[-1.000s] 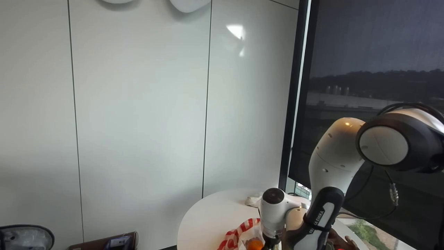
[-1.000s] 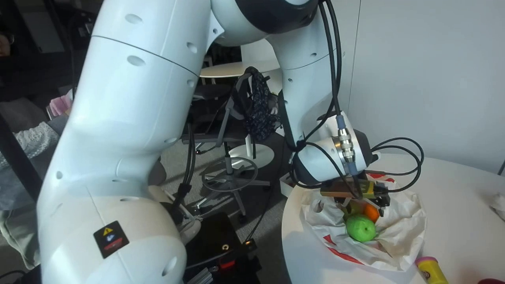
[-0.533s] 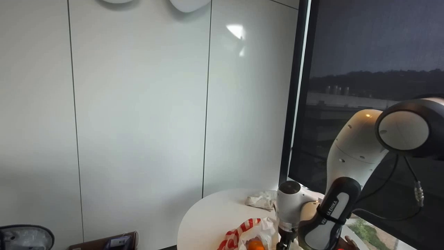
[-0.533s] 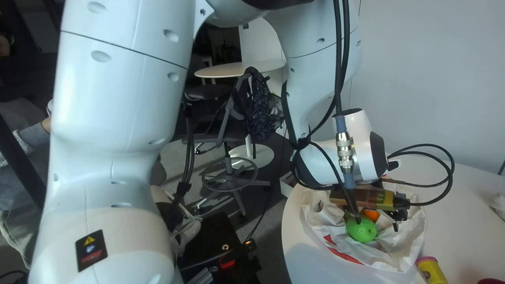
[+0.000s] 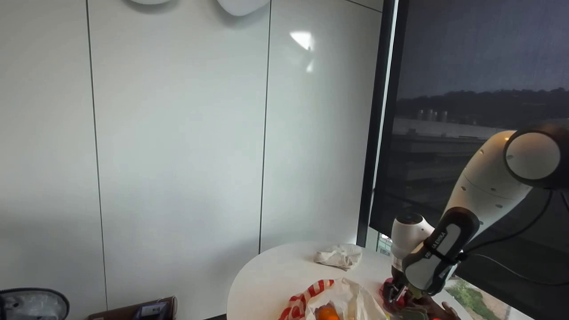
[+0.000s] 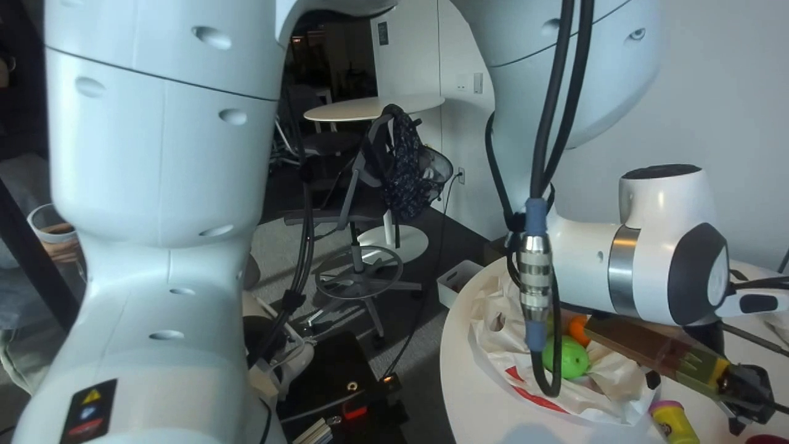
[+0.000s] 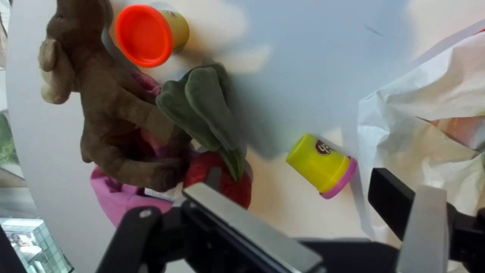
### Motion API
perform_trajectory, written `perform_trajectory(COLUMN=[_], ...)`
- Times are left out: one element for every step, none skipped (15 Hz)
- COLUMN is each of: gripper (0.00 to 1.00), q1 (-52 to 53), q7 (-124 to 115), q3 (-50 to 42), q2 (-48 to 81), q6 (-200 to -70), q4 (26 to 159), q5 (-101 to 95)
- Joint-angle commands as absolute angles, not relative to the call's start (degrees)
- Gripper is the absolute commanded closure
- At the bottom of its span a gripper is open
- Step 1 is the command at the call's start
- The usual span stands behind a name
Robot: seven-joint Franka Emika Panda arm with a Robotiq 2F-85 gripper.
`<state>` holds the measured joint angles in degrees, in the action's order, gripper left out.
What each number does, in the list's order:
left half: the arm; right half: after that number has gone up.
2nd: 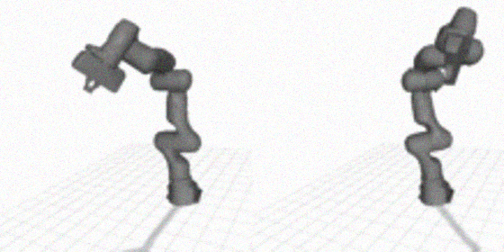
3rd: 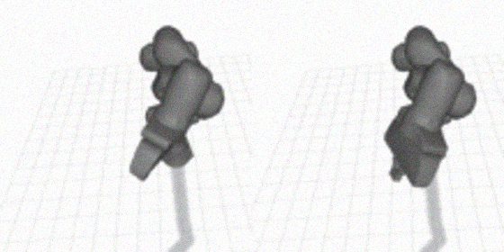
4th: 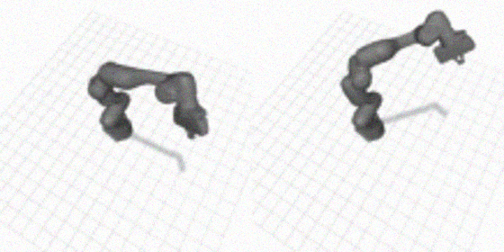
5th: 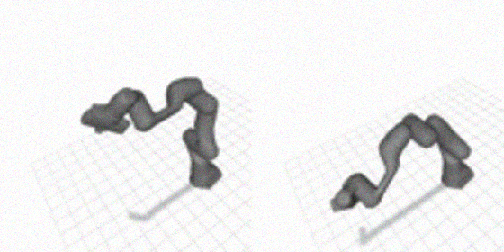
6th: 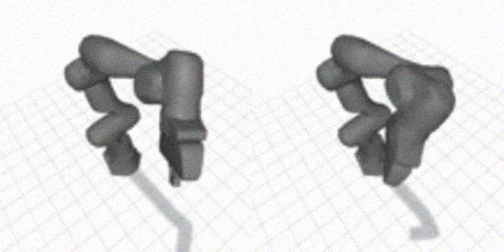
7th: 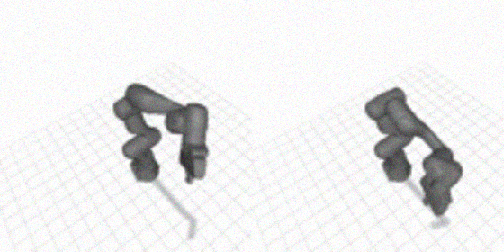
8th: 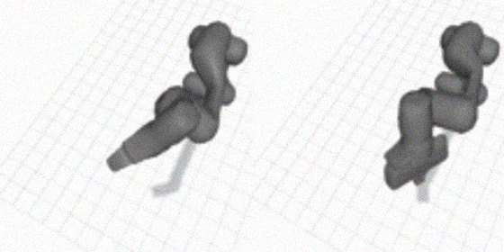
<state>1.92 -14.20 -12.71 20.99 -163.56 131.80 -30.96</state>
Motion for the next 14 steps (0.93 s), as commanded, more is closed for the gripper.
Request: perform_trajectory(gripper=[0.00,0.00,0.00,0.00,0.00,0.00,0.00,0.00,0.00,0.00,0.00,0.00,0.00,0.00], q1=[-0.9,-1.6,-2.0,-1.9,-2.4,-2.3,-2.8,-3.5,-2.8,-3.2,-3.6,-3.8,-4.1,-4.7], q7=[-12.7,-12.1,-12.1,-12.3,-11.9,-12.2,-11.8,-11.0,-12.1,-11.8,-11.9,-12.0,-12.1,-11.9], q3=[-14.9,-15.1,-15.6,-16.3,-16.2,-16.7,-16.4,-15.8,-17.0,-16.8,-16.9,-17.1,-17.2,-17.0], q2=[21.5,22.3,23.0,24.0,24.8,25.9,26.9,27.8,29.3,30.2,31.4,32.4,33.3,34.2], q6=[-163.9,-163.3,-162.9,-162.6,-162.6,-162.4,-162.0,-161.4,-161.9,-161.5,-160.8,-160.2,-159.3,-158.3], q4=[130.2,129.7,129.2,128.9,128.6,128.0,127.4,126.9,126.0,125.2,124.1,123.1,122.2,121.4], q5=[-24.6,-23.1,-22.1,-21.6,-20.5,-20.0,-18.7,-17.2,-17.3,-16.0,-14.9,-13.9,-13.0,-11.9])
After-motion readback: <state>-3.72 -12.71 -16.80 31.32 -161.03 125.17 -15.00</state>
